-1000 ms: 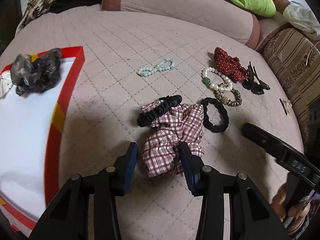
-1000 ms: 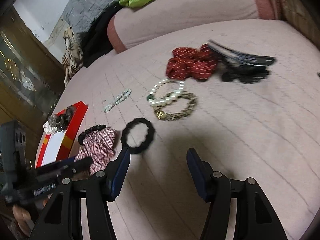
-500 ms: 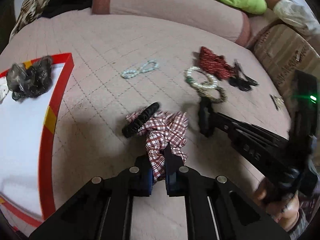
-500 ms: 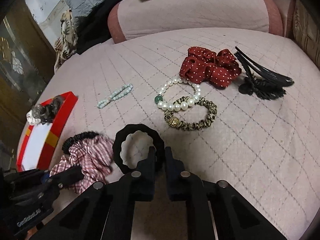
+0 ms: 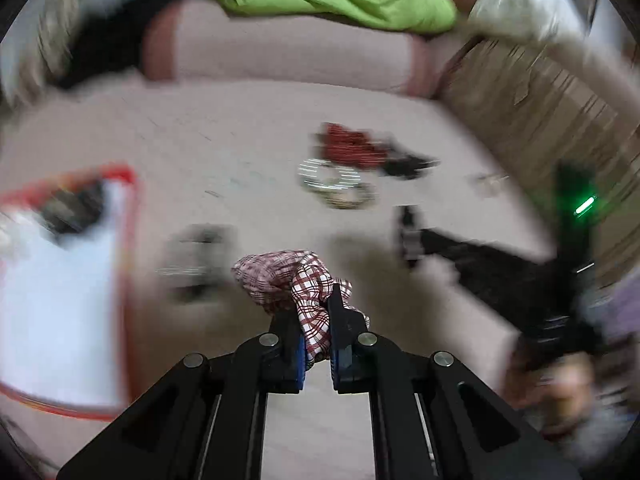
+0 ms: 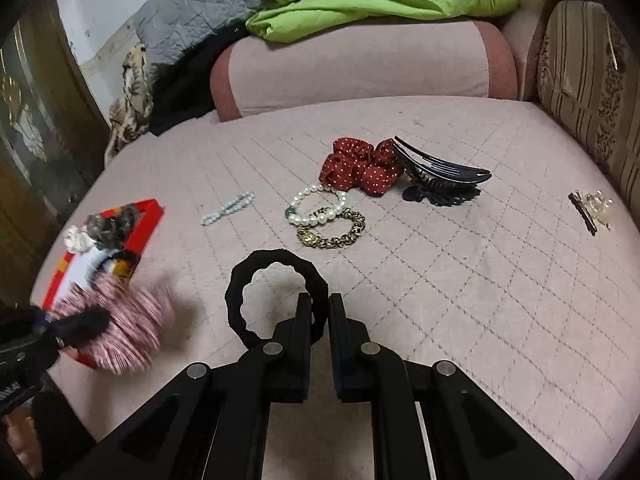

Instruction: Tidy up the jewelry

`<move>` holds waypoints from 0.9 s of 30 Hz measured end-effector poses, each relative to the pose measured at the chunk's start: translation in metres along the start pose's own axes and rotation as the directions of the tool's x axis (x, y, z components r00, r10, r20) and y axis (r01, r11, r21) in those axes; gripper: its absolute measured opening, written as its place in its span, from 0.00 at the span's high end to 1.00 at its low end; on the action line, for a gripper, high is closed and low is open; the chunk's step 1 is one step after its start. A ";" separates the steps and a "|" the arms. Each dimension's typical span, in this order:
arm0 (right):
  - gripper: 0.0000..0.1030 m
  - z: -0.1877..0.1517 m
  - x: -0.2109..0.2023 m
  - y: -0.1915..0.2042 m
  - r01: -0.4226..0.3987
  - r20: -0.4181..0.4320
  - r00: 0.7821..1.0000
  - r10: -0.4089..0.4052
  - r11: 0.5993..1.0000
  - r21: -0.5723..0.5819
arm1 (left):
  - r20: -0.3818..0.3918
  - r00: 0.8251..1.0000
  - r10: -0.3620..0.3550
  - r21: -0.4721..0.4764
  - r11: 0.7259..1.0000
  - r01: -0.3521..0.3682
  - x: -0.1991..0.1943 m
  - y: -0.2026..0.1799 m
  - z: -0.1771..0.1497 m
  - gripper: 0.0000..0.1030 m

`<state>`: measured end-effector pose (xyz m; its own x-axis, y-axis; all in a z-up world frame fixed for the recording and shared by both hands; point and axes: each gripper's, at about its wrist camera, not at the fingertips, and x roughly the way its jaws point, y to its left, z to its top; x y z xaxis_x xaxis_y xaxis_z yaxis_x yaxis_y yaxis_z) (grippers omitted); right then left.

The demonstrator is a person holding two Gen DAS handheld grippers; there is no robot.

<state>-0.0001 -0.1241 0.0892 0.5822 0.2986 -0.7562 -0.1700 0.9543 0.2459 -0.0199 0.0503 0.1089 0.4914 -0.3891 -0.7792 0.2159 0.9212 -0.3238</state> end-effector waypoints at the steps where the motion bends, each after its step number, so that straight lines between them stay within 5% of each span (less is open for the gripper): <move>1: 0.91 -0.001 -0.003 0.000 0.000 0.005 1.000 0.000 1.000 0.000 | -0.011 0.999 -0.039 -0.023 0.999 0.039 0.001 0.004 0.000 0.92; 4: 0.91 -0.001 -0.011 0.000 0.003 0.012 1.000 -0.003 1.000 -0.001 | -0.014 0.998 0.059 -0.058 0.996 -0.060 0.002 0.014 -0.003 0.77; 6: 0.91 -0.003 -0.015 0.001 0.005 0.019 1.000 -0.005 1.000 -0.003 | -0.001 0.998 0.064 -0.103 0.993 -0.064 -0.003 0.022 -0.005 0.55; 7: 0.91 -0.004 -0.016 0.001 0.004 0.020 1.000 -0.004 1.000 -0.002 | 0.015 0.997 0.070 -0.125 0.990 -0.068 -0.007 0.028 -0.005 0.54; 15: 0.91 -0.009 -0.015 0.003 -0.015 0.009 1.000 0.015 1.000 0.008 | 0.021 0.994 0.112 -0.185 0.977 -0.106 -0.015 0.053 -0.013 0.54; 21: 0.91 -0.013 -0.013 0.005 -0.038 -0.004 0.999 0.038 0.999 0.006 | -0.043 0.992 0.116 -0.086 0.989 -0.120 0.003 0.038 -0.031 0.54; 25: 0.91 -0.016 -0.010 0.005 -0.046 -0.016 0.999 0.046 0.999 0.013 | -0.090 0.980 0.179 -0.008 0.983 -0.181 0.025 0.022 -0.043 0.54; 26: 0.91 -0.017 -0.009 0.006 -0.047 -0.019 0.999 0.047 0.999 0.012 | -0.091 0.972 0.216 0.012 0.976 -0.216 0.030 0.019 -0.045 0.58; 27: 0.91 -0.018 -0.009 0.007 -0.047 -0.021 0.999 0.048 0.999 0.011 | -0.092 0.968 0.234 0.020 0.972 -0.233 0.031 0.018 -0.046 0.87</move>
<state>-0.0210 -0.1198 0.0870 0.5567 0.3440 -0.7561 -0.1887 0.9388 0.2882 -0.0399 0.0552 0.0540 0.4484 -0.1605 -0.8793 0.1125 0.9861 -0.1226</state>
